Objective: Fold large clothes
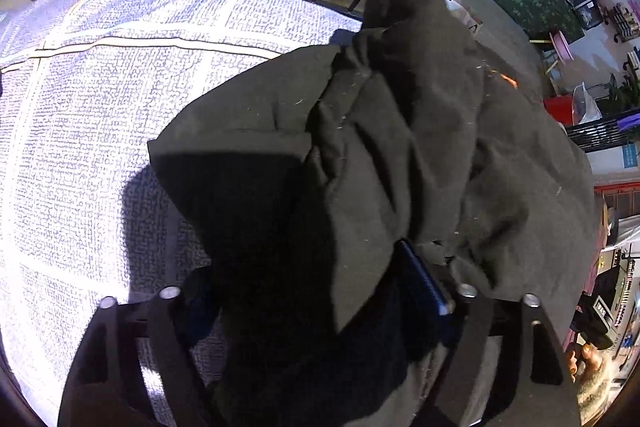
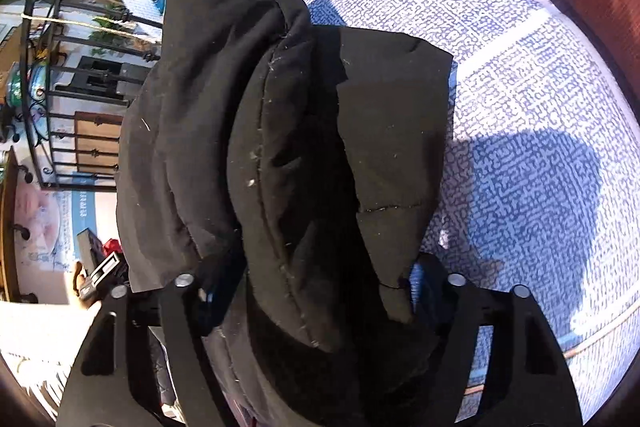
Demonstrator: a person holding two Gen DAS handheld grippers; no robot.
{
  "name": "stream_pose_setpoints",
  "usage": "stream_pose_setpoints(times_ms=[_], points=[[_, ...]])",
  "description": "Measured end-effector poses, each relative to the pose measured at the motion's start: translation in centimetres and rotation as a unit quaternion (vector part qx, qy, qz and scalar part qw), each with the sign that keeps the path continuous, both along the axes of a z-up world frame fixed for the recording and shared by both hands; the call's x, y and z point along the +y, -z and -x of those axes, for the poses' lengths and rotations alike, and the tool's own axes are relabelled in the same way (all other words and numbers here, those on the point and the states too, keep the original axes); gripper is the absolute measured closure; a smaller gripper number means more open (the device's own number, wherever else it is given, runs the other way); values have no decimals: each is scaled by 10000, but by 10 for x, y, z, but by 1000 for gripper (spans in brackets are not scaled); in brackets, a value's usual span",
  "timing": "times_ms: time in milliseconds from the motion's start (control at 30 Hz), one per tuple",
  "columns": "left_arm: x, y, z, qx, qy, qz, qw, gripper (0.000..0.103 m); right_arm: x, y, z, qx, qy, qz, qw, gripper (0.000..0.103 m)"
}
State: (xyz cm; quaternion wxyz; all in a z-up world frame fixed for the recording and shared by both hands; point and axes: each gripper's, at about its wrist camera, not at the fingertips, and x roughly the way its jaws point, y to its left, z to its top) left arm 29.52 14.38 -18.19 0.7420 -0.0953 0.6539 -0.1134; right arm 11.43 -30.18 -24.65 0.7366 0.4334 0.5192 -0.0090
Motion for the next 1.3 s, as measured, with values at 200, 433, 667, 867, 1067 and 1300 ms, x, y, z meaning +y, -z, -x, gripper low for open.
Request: stream_pose_setpoints(times_ms=[200, 433, 667, 867, 1067, 1300], points=[[-2, -10, 0, -124, 10, -50, 9999, 52, 7, -13, 4, -36, 37, 254, 9997, 64], [0, -46, 19, -481, -166, 155, 9986, 75, 23, -48, 11, -136, 175, 619, 9978, 74], [6, -92, 58, -953, 2, 613, 9936, 81, 48, -97, 35, -534, -342, 1037, 9926, 77], [-5, -124, 114, -1188, 87, 777, 9898, 82, 79, -147, 62, -684, -730, 1331, 9860, 78], [13, -153, 169, -1219, -109, 1012, 9873, 83, 105, -187, 88, -843, -1210, 1511, 9775, 78], [77, -228, 204, -1881, -604, 1018, 9750, 83, 184, -255, 57, -1551, -2288, 1692, 9460, 78]])
